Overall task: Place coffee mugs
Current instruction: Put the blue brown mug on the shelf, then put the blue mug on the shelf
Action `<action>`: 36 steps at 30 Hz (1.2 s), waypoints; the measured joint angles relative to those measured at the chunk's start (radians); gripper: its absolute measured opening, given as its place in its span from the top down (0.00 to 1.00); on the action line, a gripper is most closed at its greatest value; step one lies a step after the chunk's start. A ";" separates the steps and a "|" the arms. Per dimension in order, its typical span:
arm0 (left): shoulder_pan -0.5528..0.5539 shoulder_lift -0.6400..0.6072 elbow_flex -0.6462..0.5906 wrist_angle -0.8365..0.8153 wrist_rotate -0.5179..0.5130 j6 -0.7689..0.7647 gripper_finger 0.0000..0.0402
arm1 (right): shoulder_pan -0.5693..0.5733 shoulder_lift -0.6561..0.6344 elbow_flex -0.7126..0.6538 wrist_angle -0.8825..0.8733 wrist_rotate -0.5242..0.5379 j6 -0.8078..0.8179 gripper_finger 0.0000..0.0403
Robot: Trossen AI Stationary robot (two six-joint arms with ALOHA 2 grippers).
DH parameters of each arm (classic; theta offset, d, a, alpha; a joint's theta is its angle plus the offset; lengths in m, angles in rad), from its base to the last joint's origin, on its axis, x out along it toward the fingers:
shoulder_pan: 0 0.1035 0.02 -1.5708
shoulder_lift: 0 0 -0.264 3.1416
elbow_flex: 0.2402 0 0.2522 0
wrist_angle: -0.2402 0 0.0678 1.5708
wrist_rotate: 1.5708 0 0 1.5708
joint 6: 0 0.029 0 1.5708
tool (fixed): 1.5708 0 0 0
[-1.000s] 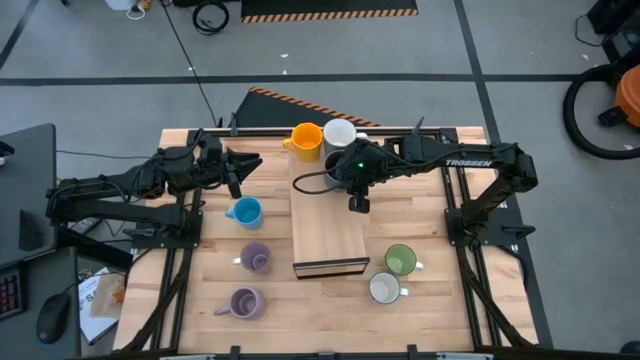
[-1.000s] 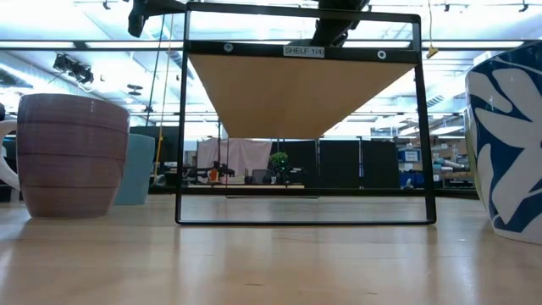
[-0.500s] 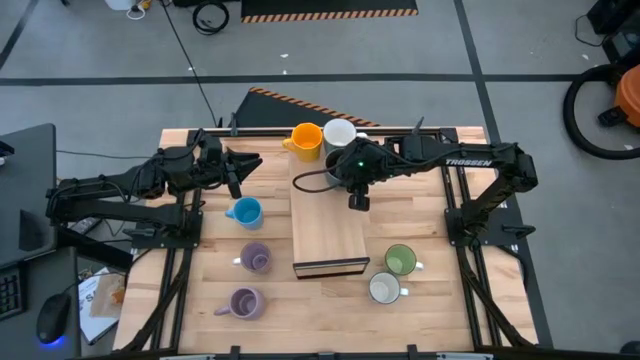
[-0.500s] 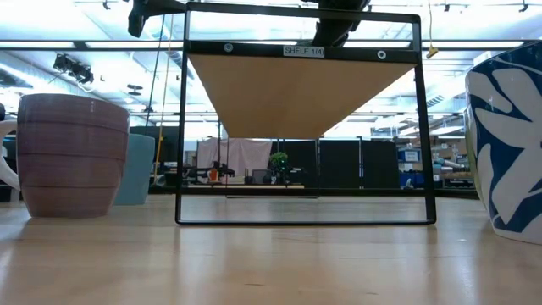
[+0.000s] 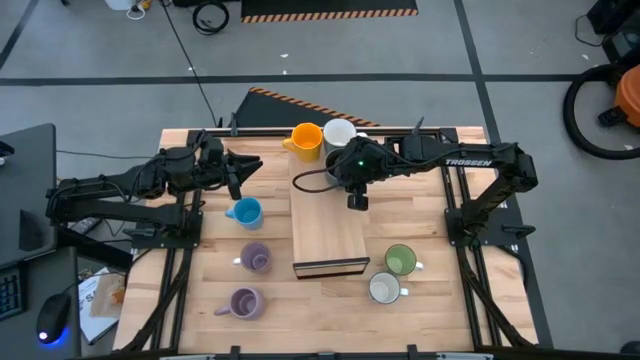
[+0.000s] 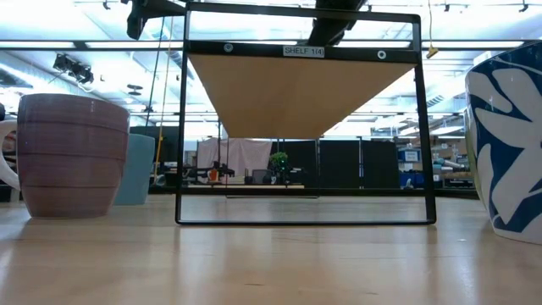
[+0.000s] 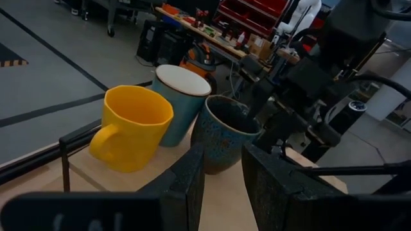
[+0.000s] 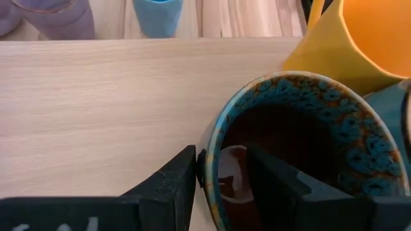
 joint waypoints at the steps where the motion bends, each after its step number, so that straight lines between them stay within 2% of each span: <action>1: 0.000 0.000 0.000 0.000 0.000 0.000 0.73 | 0.000 0.000 0.000 0.000 -0.004 0.000 0.64; 10: 0.000 0.000 0.000 0.000 0.008 -0.007 0.73 | 0.000 -0.003 0.004 0.003 -0.026 -0.005 0.64; 14: 0.000 0.000 0.000 0.000 0.073 -0.059 0.73 | 0.000 -0.004 0.042 -0.006 -0.026 0.001 0.64; 19: -0.001 0.000 0.000 -0.051 0.218 -0.128 0.73 | 0.000 -0.004 0.104 -0.024 -0.026 -0.005 0.64; 22: -0.022 0.017 0.001 -0.104 0.279 -0.130 0.73 | 0.000 -0.004 0.136 -0.046 -0.026 -0.010 0.64; 28: -0.075 0.089 0.001 -0.311 0.284 -0.162 0.73 | 0.002 -0.004 0.226 -0.113 -0.003 -0.012 0.64; 36: -0.139 0.219 0.001 -0.488 0.310 -0.118 0.73 | 0.016 -0.005 0.334 -0.179 0.028 -0.007 0.64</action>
